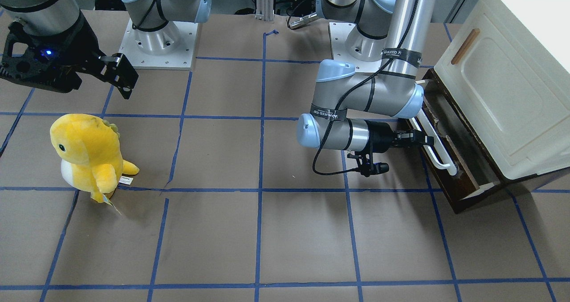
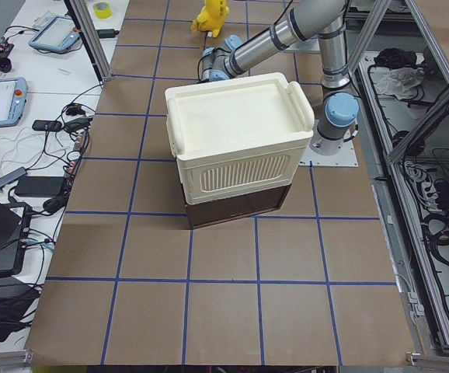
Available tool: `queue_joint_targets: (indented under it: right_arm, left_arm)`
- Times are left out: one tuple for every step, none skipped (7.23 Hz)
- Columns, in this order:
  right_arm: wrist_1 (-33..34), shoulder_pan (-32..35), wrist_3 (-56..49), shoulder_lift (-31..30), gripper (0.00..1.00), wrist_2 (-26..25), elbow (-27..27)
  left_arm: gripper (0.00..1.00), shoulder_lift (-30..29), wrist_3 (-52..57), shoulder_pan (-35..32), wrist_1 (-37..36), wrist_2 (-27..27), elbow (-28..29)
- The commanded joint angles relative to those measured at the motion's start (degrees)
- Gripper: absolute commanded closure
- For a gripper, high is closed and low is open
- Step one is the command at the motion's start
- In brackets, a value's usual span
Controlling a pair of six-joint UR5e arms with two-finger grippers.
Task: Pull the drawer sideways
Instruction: 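Pull the handle with the left gripper, sliding the drawer out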
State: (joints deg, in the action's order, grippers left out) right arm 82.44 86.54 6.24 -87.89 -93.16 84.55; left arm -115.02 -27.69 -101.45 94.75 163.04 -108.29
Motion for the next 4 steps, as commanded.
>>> queue_joint_targets:
  right_arm:
    - [-0.09,0.03,0.00,0.00,0.00,0.00,0.00]
    - [0.00,-0.06,0.00,0.00,0.00,0.00,0.00]
    - [0.00,0.03,0.00,0.00,0.00,0.00,0.00]
    - [0.00,0.03,0.00,0.00,0.00,0.00,0.00]
  left_arm:
    - [0.94,-0.11,0.09,-1.03,-0.10,-0.09,0.71]
    - [0.94,-0.03,0.17,-1.55,-0.27,-0.09,0.89]
    - [0.94,-0.11,0.09,-2.43,-0.27,-0.17,1.15]
    - [0.94,-0.03,0.17,-3.05,-0.19,-0.18,1.24]
